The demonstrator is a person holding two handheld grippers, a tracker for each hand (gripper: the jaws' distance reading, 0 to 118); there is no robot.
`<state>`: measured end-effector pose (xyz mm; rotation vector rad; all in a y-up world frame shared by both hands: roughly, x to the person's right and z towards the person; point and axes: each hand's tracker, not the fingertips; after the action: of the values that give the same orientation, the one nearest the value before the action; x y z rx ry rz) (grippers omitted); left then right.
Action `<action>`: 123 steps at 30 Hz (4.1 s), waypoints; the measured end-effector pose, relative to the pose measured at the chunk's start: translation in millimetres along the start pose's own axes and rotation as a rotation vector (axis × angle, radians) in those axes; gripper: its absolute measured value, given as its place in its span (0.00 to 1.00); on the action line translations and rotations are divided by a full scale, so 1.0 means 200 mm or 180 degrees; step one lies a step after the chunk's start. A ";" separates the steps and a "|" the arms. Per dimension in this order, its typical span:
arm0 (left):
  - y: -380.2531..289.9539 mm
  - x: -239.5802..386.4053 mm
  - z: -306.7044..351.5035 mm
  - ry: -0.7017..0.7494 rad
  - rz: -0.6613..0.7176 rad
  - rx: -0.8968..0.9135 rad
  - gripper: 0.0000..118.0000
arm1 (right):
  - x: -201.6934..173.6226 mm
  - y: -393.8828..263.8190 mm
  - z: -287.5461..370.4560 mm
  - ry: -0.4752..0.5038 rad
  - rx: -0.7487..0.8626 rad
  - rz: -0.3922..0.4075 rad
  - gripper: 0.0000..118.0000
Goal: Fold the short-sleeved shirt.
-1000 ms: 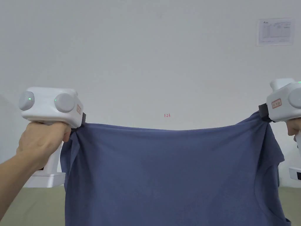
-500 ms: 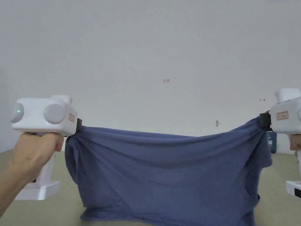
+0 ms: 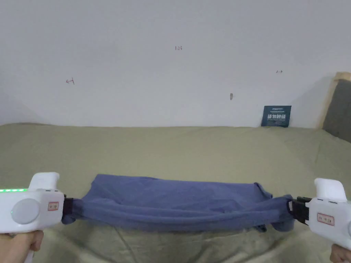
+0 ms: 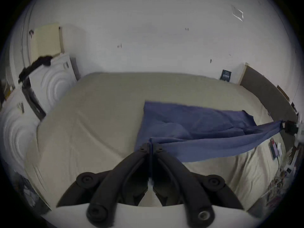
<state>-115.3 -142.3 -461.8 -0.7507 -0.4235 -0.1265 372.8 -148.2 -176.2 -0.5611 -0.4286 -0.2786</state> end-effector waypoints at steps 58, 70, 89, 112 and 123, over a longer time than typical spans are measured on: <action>-0.90 -0.20 0.54 0.0024 0.0336 -0.0142 0.00 | -0.33 -0.85 0.79 -0.0128 0.0276 0.0168 0.01; -0.87 -0.19 0.17 0.0097 0.0184 -0.0918 0.87 | -0.27 -0.89 0.68 -0.0146 0.0022 0.0036 0.01; -0.85 -0.16 0.20 -0.0117 0.0296 -0.0876 0.03 | 0.09 -0.87 0.25 0.0015 -0.1198 0.0000 0.99; -0.43 -0.19 0.18 -0.0303 0.0299 -0.0599 0.03 | 0.05 -0.41 0.22 0.0160 -0.0652 0.0083 0.05; -0.04 -0.14 -0.27 -0.0332 0.0413 -0.0666 0.03 | 0.07 -0.06 -0.34 0.0124 -0.0840 0.0115 0.05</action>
<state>-124.7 -186.1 -504.5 -0.9915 -0.4637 -0.0096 401.8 -199.6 -216.2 -0.8195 -0.3456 -0.3134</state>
